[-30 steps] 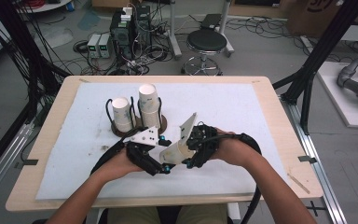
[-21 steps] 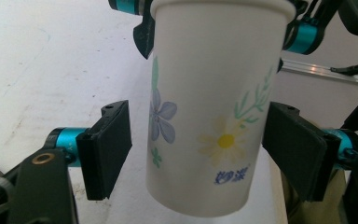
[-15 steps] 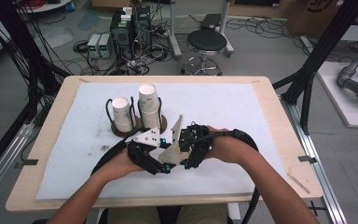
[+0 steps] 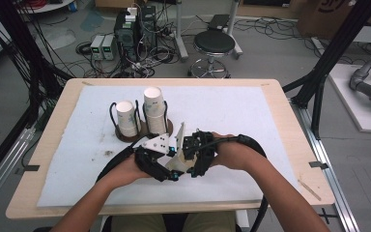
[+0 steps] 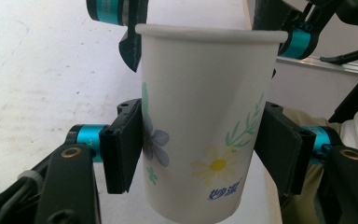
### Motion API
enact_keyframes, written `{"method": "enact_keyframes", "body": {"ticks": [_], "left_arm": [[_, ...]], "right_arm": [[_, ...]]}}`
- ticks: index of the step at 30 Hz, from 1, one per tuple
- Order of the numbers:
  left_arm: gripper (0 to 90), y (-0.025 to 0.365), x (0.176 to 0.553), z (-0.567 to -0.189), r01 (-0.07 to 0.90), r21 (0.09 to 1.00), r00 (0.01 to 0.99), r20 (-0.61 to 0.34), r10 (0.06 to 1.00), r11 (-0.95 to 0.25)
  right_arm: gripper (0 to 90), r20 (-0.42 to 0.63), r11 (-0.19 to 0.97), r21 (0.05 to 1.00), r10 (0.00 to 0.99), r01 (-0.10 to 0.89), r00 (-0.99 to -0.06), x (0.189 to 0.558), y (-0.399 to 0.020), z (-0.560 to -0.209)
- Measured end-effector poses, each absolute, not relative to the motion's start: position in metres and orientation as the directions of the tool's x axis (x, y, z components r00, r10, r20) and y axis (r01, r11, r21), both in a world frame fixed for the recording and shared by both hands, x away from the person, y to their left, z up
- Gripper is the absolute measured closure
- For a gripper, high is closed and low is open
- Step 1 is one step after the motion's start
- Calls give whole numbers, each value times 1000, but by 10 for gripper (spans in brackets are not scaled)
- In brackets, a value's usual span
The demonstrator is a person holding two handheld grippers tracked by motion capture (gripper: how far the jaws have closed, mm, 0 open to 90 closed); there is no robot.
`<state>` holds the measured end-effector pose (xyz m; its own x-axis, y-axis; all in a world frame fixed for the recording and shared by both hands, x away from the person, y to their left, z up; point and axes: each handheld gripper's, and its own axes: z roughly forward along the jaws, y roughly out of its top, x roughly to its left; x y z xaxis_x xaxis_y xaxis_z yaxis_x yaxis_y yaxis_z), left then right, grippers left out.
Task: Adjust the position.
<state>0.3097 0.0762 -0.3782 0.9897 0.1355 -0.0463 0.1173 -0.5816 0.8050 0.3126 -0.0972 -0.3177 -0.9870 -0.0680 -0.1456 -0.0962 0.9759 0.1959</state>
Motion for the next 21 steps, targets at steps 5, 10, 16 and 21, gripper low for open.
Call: {"method": "enact_keyframes", "body": {"ticks": [5, 10, 16, 21], "left_arm": [[357, 76, 310, -378, 117, 809, 990, -48, 134, -576], [355, 77, 309, -377, 114, 813, 990, -48, 130, -571], [353, 80, 311, -378, 132, 829, 989, -71, 131, -544], [346, 91, 314, -386, 177, 860, 980, -110, 165, -479]], "right_arm": [[349, -146, 976, 195, -67, -96, -987, 313, -98, -317], [317, -142, 971, 218, -68, -98, -988, 314, -101, -317], [262, -81, 935, 354, 10, -19, -997, 317, -114, -317], [236, -52, 848, 528, 79, 39, -996, 320, -138, -318]]}}
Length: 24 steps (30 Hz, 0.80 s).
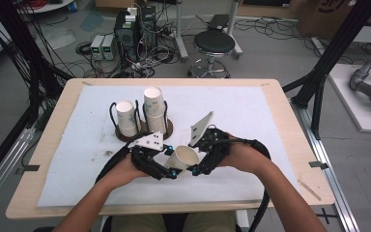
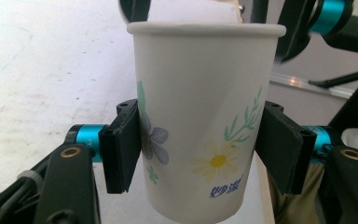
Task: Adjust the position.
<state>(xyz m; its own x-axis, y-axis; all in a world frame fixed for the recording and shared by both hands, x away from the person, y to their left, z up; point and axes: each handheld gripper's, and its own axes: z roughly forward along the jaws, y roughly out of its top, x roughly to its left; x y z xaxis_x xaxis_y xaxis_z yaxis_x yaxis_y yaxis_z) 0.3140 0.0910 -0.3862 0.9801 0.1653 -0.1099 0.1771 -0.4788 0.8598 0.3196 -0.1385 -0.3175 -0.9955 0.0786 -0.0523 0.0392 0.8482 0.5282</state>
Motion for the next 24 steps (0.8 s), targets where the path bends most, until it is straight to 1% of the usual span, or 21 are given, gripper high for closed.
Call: {"method": "enact_keyframes", "body": {"ticks": [1, 3, 4, 5, 6, 7, 8, 9, 10, 11, 12, 14, 15, 16, 17, 18, 24], "left_arm": [[344, 91, 314, -386, 177, 860, 980, -110, 165, -479], [343, 95, 315, -390, 199, 870, 975, -131, 179, -451], [337, 100, 315, -393, 217, 877, 970, -144, 197, -428], [334, 100, 315, -393, 217, 877, 970, -144, 197, -428], [333, 102, 315, -394, 221, 880, 968, -145, 206, -420], [333, 105, 315, -395, 224, 883, 966, -145, 213, -413], [330, 111, 315, -398, 232, 893, 961, -149, 234, -385], [329, 111, 315, -398, 232, 893, 961, -149, 234, -385], [328, 114, 315, -399, 234, 898, 958, -148, 246, -372], [328, 118, 315, -400, 238, 904, 955, -151, 256, -354], [326, 122, 315, -402, 240, 911, 951, -152, 268, -336], [325, 129, 314, -404, 241, 921, 944, -150, 293, -304], [315, 132, 314, -405, 241, 926, 941, -150, 305, -290], [312, 136, 315, -406, 246, 932, 936, -156, 317, -268], [312, 139, 315, -407, 246, 936, 931, -156, 330, -251], [310, 142, 314, -408, 244, 941, 926, -154, 346, -234], [312, 156, 311, -412, 205, 968, 908, -134, 396, -142]], "right_arm": [[236, -52, 848, 528, 79, 39, -996, 320, -138, -318], [225, -30, 803, 589, 128, 86, -991, 319, -149, -319], [220, -12, 749, 650, 173, 124, -985, 320, -160, -323], [220, -12, 749, 650, 173, 124, -985, 320, -160, -323], [221, 2, 697, 700, 212, 153, -977, 320, -172, -328], [221, 2, 697, 700, 212, 153, -977, 320, -172, -328], [220, 11, 645, 742, 263, 185, -965, 320, -184, -334], [220, 11, 645, 742, 263, 185, -965, 320, -184, -334], [221, 31, 589, 780, 304, 213, -952, 319, -196, -341], [221, 31, 589, 780, 304, 213, -952, 319, -196, -341], [220, 45, 540, 807, 349, 240, -936, 318, -208, -348], [221, 48, 524, 814, 367, 249, -929, 318, -214, -351], [220, 52, 486, 832, 413, 268, -909, 316, -224, -358], [220, 55, 468, 838, 439, 280, -897, 315, -229, -362], [220, 55, 468, 838, 439, 280, -897, 315, -229, -362], [221, 58, 437, 850, 479, 295, -876, 314, -239, -368], [221, 57, 384, 861, 580, 334, -813, 309, -258, -385]]}}
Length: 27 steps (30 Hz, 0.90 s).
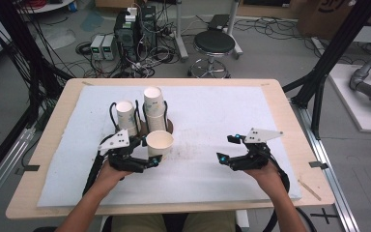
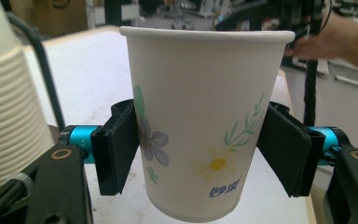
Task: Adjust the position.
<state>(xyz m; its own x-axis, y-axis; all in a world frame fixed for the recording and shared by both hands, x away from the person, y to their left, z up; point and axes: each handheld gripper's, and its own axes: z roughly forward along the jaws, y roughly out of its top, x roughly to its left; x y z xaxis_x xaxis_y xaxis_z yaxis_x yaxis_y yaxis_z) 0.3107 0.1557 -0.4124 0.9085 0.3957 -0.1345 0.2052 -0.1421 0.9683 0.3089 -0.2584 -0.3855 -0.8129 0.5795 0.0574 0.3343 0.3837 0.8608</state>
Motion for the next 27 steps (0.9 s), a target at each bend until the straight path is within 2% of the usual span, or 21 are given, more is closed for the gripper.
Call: {"method": "enact_keyframes", "body": {"ticks": [10, 16, 27], "left_arm": [[313, 191, 301, -408, 115, 992, 882, -79, 465, -48], [314, 198, 299, -410, 83, 995, 872, -49, 486, -47], [309, 207, 297, -417, 106, 994, 857, -75, 510, -32]], "right_arm": [[220, 41, 324, 871, 701, 370, -712, 305, -280, -404], [220, 56, 286, 879, 733, 382, -678, 301, -289, -405], [220, 42, 265, 891, 760, 369, -648, 302, -295, -403]]}}
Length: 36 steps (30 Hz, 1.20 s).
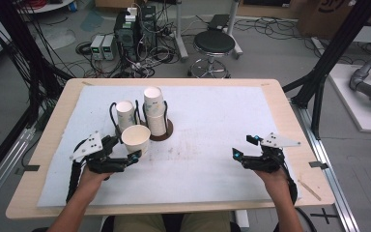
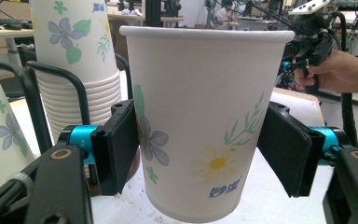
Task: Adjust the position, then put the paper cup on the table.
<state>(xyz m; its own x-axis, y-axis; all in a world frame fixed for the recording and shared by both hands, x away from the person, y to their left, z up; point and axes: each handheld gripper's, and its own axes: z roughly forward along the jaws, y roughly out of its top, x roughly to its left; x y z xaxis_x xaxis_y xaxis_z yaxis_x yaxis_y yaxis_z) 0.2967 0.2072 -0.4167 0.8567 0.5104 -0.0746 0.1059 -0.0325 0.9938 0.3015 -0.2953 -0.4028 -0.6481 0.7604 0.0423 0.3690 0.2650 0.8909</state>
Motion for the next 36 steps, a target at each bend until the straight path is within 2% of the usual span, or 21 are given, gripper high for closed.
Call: {"method": "enact_keyframes", "body": {"ticks": [24, 36], "left_arm": [[310, 197, 300, -420, 123, 991, 859, -82, 506, -47], [311, 150, 312, -423, 131, 989, 877, -82, 473, -70]], "right_arm": [[221, 32, 256, 898, 773, 358, -634, 297, -300, -404], [221, 35, 243, 904, 779, 353, -627, 291, -308, -403]]}}
